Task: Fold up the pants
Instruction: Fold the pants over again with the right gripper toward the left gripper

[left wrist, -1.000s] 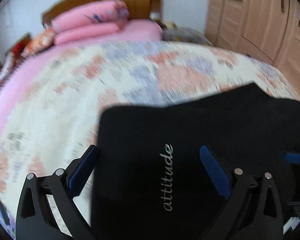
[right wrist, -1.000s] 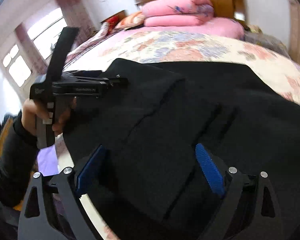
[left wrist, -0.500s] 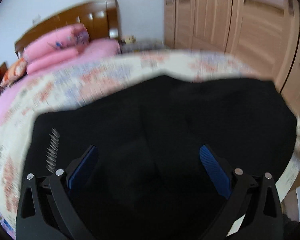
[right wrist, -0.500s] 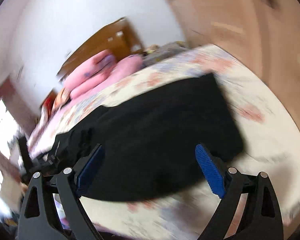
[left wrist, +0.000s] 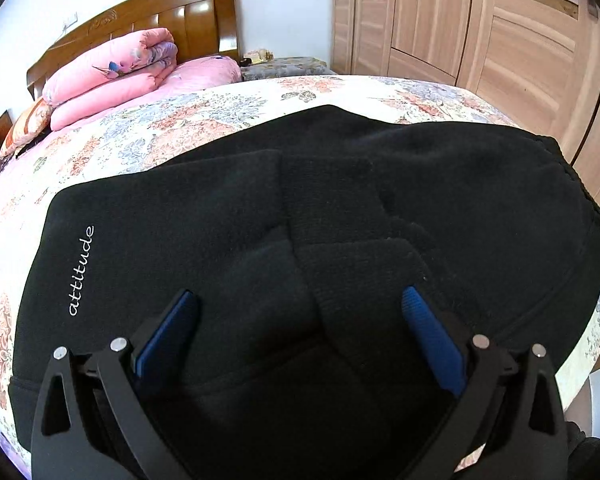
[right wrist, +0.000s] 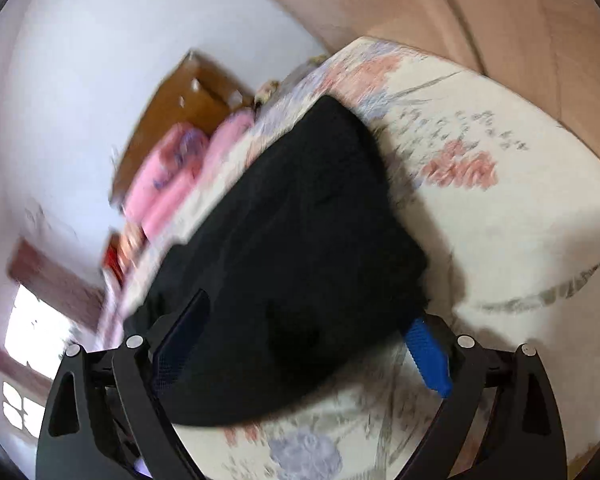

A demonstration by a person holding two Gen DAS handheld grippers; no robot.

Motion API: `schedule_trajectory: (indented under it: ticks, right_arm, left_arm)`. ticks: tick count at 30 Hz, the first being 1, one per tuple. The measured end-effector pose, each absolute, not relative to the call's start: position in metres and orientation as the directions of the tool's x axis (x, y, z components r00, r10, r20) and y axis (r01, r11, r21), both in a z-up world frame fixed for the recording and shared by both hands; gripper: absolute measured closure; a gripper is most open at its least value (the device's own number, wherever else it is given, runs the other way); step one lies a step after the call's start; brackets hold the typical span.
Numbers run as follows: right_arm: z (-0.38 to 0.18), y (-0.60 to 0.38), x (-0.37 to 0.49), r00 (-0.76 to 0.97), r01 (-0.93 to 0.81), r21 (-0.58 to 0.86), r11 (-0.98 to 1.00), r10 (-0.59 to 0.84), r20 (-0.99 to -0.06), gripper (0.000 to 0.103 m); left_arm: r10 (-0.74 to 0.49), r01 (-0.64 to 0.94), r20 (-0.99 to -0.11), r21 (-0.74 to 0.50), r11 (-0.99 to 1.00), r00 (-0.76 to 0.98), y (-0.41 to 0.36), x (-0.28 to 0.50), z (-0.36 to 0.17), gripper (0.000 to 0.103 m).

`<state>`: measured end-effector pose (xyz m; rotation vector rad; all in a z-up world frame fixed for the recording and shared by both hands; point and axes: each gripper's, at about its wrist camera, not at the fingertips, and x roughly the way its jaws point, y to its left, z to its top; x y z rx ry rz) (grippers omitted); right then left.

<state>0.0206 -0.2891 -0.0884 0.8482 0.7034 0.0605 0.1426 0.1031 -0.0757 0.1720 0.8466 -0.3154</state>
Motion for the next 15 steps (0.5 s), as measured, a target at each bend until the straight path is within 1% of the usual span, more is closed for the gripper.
schedule_trajectory:
  ticks: [3,4,5,7,9,10,11,14,15]
  right_arm:
    - [-0.089,-0.302,0.024,0.779,0.21,0.763,0.611,0.366,-0.508,0.013]
    - [-0.089,-0.305,0.025,0.776,0.212,0.768,0.604,0.374,-0.508,0.013]
    - [-0.088,-0.302,0.029,0.757,0.221,0.747,0.627,0.373,-0.537,0.012]
    - [-0.082,-0.281,0.04,0.704,0.198,0.639,0.744,0.346,-0.621,0.004]
    - [-0.077,-0.262,0.049,0.644,0.184,0.49,0.852,0.272,-0.715,0.004]
    - [-0.078,-0.258,0.05,0.627,0.188,0.457,0.869,0.252,-0.737,0.004]
    - [-0.078,-0.26,0.052,0.629,0.216,0.475,0.853,0.251,-0.736,0.004]
    - [-0.087,-0.282,0.046,0.698,0.277,0.657,0.701,0.323,-0.639,0.004]
    - [-0.086,-0.279,0.047,0.693,0.272,0.638,0.72,0.313,-0.649,0.004]
  left_arm:
    - [-0.206,0.343,-0.756,0.026,0.939,0.621,0.103,0.141,-0.075,0.001]
    - [-0.208,0.344,-0.756,0.025,0.938,0.621,0.104,0.141,-0.075,0.001]
    - [-0.209,0.345,-0.755,0.025,0.938,0.622,0.104,0.14,-0.075,0.001]
    - [-0.208,0.343,-0.754,0.025,0.939,0.624,0.104,0.14,-0.076,0.001]
    - [-0.208,0.343,-0.753,0.025,0.939,0.625,0.105,0.14,-0.076,0.001]
    - [-0.207,0.343,-0.753,0.026,0.939,0.625,0.104,0.14,-0.076,0.001]
    - [-0.207,0.342,-0.752,0.026,0.939,0.625,0.104,0.14,-0.076,0.001]
    - [-0.207,0.343,-0.753,0.026,0.939,0.624,0.105,0.14,-0.076,0.001]
    - [-0.206,0.342,-0.754,0.026,0.939,0.624,0.104,0.139,-0.076,0.001]
